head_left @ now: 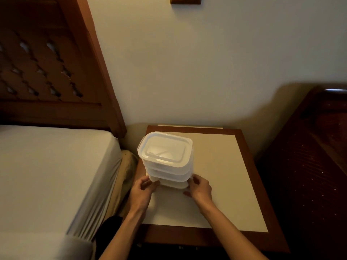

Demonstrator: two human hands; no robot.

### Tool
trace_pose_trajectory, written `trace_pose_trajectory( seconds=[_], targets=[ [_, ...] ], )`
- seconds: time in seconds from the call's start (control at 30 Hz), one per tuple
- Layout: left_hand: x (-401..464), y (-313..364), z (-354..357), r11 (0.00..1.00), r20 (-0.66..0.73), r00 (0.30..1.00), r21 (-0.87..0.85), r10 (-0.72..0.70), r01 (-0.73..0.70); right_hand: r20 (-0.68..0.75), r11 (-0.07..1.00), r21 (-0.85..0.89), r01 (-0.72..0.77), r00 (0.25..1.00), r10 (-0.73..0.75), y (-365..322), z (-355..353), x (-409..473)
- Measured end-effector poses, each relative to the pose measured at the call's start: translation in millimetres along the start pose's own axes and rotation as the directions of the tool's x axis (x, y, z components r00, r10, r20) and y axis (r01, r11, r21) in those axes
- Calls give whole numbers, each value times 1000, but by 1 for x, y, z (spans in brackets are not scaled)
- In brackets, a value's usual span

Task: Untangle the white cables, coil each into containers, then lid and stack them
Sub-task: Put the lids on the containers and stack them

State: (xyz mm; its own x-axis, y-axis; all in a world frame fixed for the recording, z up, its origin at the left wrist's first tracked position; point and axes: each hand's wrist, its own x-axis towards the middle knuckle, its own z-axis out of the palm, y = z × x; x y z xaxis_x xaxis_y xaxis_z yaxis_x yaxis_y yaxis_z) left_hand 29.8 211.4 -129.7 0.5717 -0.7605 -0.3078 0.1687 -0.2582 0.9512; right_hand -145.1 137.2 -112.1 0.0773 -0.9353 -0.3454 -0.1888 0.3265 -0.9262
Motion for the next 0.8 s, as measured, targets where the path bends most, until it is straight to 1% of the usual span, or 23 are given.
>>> trace_pose_trajectory(
  seconds=[0.07, 0.17, 0.3, 0.43, 0.6, 0.7, 0.8],
  targets=[
    [4, 4, -2, 996, 50, 999, -87, -9, 13, 8, 1000, -2, 6, 1000, -6, -3, 1, 5],
    [9, 9, -1, 998, 104, 995, -70, 7, 0, 28, 1000, 3, 14, 1000, -14, -5, 4, 13],
    [23, 10, 8, 997, 6, 1000, -65, -29, 30, 31, 1000, -2, 9, 999, -9, -12, 10, 33],
    [53, 21, 20, 997, -50, 998, -65, -35, 32, 58, 1000, -21, -18, 998, 19, -29, 15, 68],
    [100, 38, 33, 998, -65, 996, -25, -56, 54, 74, 997, -29, -77, 994, 79, -53, 26, 115],
    [124, 47, 38, 995, -53, 994, -33, -95, 93, 98, 995, -26, -96, 990, 98, -67, 32, 138],
    [142, 57, 45, 993, -66, 992, -57, -105, 101, 100, 994, -40, -106, 989, 110, -80, 37, 157]
  ],
)
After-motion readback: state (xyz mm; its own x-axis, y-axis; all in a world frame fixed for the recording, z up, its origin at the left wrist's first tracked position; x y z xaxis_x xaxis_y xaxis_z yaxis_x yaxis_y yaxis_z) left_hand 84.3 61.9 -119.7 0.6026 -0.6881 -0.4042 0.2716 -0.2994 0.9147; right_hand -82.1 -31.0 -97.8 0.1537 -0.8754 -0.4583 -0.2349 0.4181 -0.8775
